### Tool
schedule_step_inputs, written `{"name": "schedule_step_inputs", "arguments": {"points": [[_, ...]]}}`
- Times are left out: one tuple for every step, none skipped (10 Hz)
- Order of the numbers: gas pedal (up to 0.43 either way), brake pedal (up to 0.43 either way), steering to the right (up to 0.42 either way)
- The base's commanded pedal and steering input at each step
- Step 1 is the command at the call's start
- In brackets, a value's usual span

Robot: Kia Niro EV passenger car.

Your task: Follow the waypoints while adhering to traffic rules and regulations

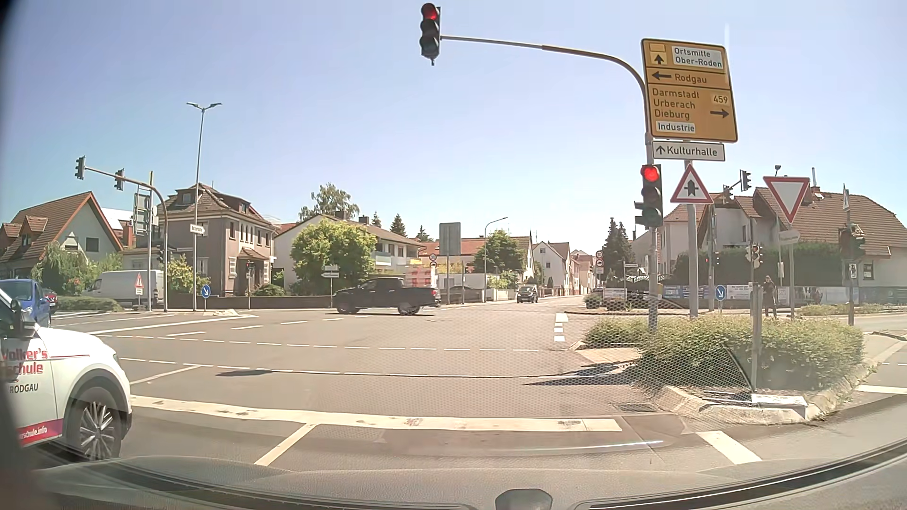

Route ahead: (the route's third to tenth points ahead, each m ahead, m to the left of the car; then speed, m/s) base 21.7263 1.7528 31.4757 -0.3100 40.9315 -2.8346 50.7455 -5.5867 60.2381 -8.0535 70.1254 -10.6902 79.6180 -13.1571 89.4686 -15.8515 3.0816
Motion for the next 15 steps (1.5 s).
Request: {"name": "schedule_step_inputs", "arguments": {"points": [[0.0, 0.274, -0.009], [0.0, 0.274, -0.009], [0.0, 0.274, -0.009], [0.0, 0.274, -0.009], [0.0, 0.274, -0.009], [0.0, 0.274, -0.009], [0.0, 0.274, -0.009], [0.0, 0.274, -0.008], [0.0, 0.274, -0.008], [0.0, 0.268, -0.009], [0.0, 0.274, -0.008], [0.0, 0.274, -0.008], [0.0, 0.274, -0.008], [0.0, 0.274, -0.008], [0.0, 0.274, -0.008]]}}
